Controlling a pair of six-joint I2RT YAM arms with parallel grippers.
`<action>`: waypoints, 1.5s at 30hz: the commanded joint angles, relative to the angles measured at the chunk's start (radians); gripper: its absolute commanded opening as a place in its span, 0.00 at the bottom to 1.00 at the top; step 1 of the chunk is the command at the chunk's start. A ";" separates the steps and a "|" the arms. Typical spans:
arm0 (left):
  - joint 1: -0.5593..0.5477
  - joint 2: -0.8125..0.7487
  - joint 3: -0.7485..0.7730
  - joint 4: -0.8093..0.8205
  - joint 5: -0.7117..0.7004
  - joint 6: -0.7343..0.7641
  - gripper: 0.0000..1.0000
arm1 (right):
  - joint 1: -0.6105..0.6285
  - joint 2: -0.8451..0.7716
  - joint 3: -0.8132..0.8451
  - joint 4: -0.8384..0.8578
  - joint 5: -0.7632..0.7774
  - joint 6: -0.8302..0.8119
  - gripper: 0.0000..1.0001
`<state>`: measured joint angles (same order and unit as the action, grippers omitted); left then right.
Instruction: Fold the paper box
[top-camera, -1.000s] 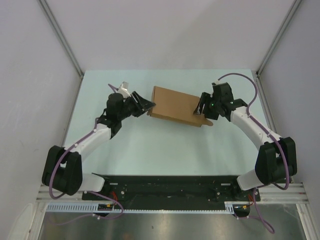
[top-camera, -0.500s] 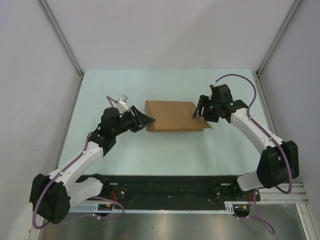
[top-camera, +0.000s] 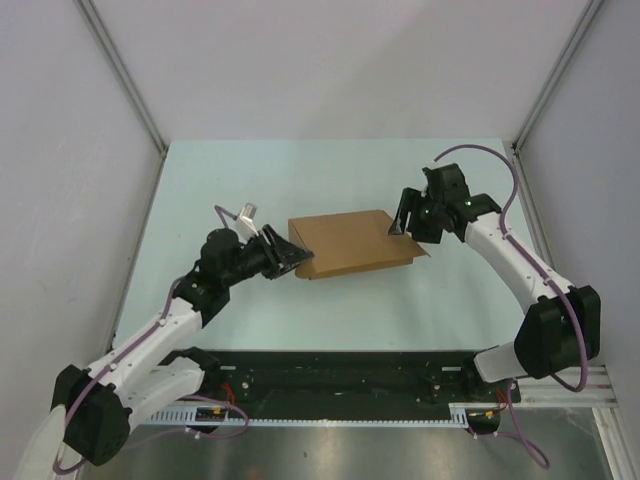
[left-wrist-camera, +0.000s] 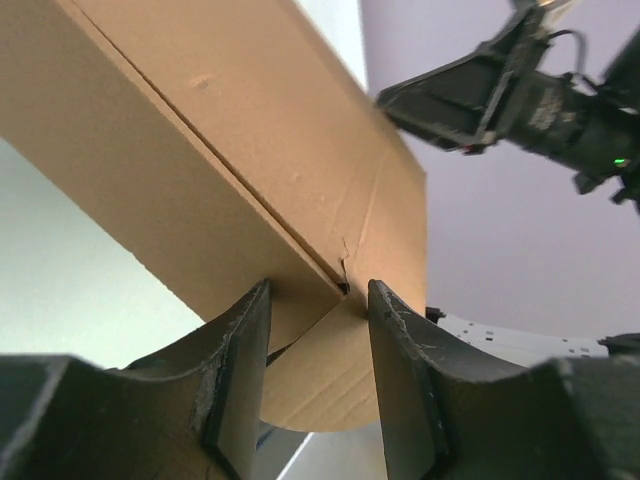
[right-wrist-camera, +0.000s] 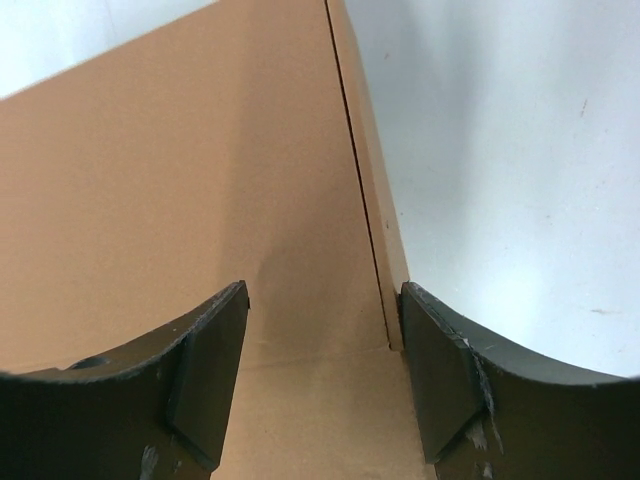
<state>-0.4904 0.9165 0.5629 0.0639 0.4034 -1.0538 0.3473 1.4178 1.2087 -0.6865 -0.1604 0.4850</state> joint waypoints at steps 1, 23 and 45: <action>-0.048 0.053 -0.034 0.112 0.121 -0.106 0.47 | 0.032 0.027 0.072 0.030 -0.376 0.124 0.66; 0.036 0.272 0.083 0.215 0.250 -0.147 0.47 | -0.001 0.296 0.393 -0.107 -0.367 0.069 0.68; 0.047 0.406 0.011 0.070 0.143 0.075 0.51 | -0.096 0.268 0.247 -0.061 -0.136 0.013 0.73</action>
<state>-0.4484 1.3102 0.5652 0.0578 0.5644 -1.0271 0.2646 1.7432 1.4532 -0.7418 -0.2943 0.4606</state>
